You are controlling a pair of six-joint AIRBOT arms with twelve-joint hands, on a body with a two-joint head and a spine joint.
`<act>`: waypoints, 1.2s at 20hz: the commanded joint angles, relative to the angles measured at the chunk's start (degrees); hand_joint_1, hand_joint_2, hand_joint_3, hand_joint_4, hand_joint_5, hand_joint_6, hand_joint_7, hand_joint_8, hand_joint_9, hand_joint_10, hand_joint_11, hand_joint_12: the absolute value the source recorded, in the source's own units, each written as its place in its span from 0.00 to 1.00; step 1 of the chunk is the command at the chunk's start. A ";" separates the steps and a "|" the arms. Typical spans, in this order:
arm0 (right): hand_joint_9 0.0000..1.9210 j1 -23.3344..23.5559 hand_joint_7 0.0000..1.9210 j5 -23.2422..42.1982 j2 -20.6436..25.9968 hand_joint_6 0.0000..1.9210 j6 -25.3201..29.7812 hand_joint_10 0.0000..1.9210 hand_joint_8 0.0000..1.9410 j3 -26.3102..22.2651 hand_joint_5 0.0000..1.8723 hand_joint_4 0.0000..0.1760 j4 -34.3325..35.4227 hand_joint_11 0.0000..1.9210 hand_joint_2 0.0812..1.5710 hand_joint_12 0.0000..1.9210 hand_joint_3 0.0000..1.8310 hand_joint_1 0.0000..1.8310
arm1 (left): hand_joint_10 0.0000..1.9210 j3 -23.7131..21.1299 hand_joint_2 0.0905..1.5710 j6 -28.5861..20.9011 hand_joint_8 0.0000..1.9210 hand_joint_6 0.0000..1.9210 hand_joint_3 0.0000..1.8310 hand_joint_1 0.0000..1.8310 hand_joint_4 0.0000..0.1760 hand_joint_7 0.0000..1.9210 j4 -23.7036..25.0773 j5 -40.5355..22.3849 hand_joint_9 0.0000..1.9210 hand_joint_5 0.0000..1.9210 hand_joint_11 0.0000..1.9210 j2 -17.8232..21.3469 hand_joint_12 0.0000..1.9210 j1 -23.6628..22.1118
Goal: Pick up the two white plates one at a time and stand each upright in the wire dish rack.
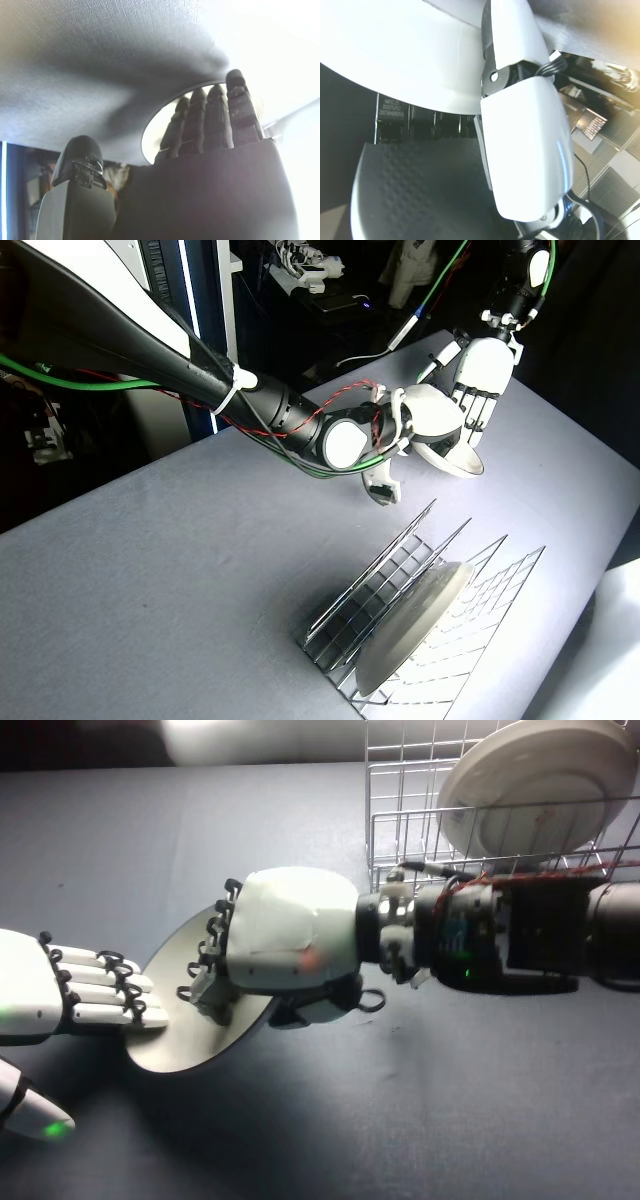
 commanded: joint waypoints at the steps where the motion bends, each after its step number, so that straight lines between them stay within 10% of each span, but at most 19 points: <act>1: 0.56 0.38 0.58 3.62 0.76 0.48 0.06 0.50 0.32 -0.18 0.54 0.00 1.97 0.53 0.66 0.50 0.00 0.76 | 0.00 0.16 0.72 -0.29 0.00 0.00 0.00 0.00 0.00 0.01 -1.92 -1.60 0.00 0.03 0.00 1.02 0.00 -1.08; 10: 0.56 1.59 0.58 4.89 4.27 0.48 -0.16 0.50 0.34 -3.52 0.53 0.00 4.51 0.53 0.66 0.51 0.00 0.76 | 0.00 0.42 0.73 -0.87 0.00 0.00 0.00 0.00 0.00 0.02 0.35 -0.82 0.00 0.03 0.00 4.76 0.00 -18.04; 24: 0.60 6.54 0.62 5.42 16.11 0.36 0.41 0.43 0.32 -18.96 0.59 0.00 19.80 0.57 0.63 0.48 0.00 0.77 | 0.00 0.22 0.73 -1.40 0.00 0.00 0.00 0.00 0.00 0.00 2.90 0.59 0.00 0.01 0.00 5.42 0.00 -17.93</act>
